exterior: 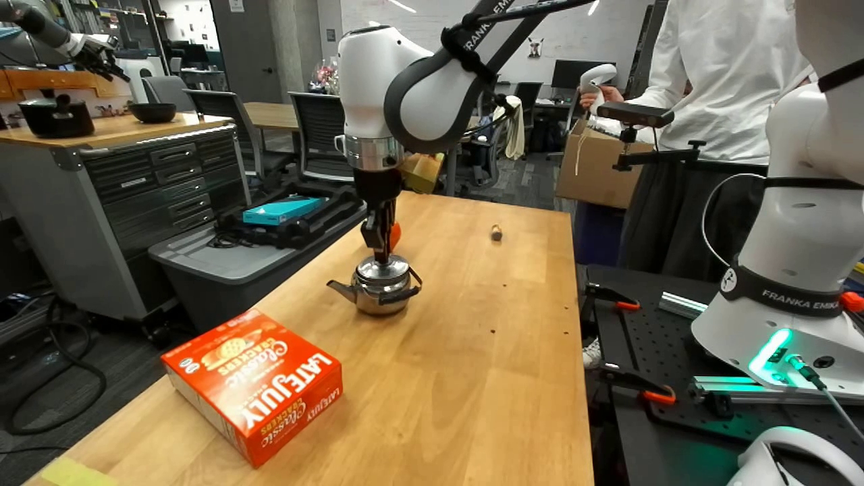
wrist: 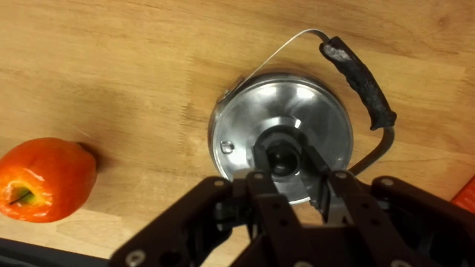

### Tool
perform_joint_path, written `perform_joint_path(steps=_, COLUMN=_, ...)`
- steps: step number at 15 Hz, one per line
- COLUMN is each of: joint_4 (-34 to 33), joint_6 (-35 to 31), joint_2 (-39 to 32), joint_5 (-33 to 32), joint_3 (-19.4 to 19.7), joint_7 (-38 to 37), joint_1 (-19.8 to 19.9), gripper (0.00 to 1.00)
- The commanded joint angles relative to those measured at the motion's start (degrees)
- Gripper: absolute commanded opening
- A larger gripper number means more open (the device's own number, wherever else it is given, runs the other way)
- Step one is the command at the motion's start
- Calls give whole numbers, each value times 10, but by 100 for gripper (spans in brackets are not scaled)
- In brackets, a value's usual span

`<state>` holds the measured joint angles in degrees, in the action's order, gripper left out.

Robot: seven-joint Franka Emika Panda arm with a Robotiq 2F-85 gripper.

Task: Pick up the lid from the table and put it on the kettle.

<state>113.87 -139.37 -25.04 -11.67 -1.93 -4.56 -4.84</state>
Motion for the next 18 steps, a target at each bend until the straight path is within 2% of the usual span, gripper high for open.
perform_joint_path(steps=1, joint_4=-1, joint_6=-19, joint_2=-6, joint_5=21, joint_3=-5, joint_7=19, joint_1=2, gripper=7)
perform_joint_path(steps=16, joint_4=-16, joint_6=-25, joint_2=-17, joint_5=26, joint_3=3, joint_7=20, joint_1=2, gripper=7)
perform_joint_path(steps=17, joint_4=-16, joint_6=-24, joint_2=-18, joint_5=26, joint_3=4, joint_7=20, joint_1=2, gripper=53)
perform_joint_path(steps=18, joint_4=-16, joint_6=-23, joint_2=-18, joint_5=25, joint_3=4, joint_7=20, joint_1=1, gripper=54)
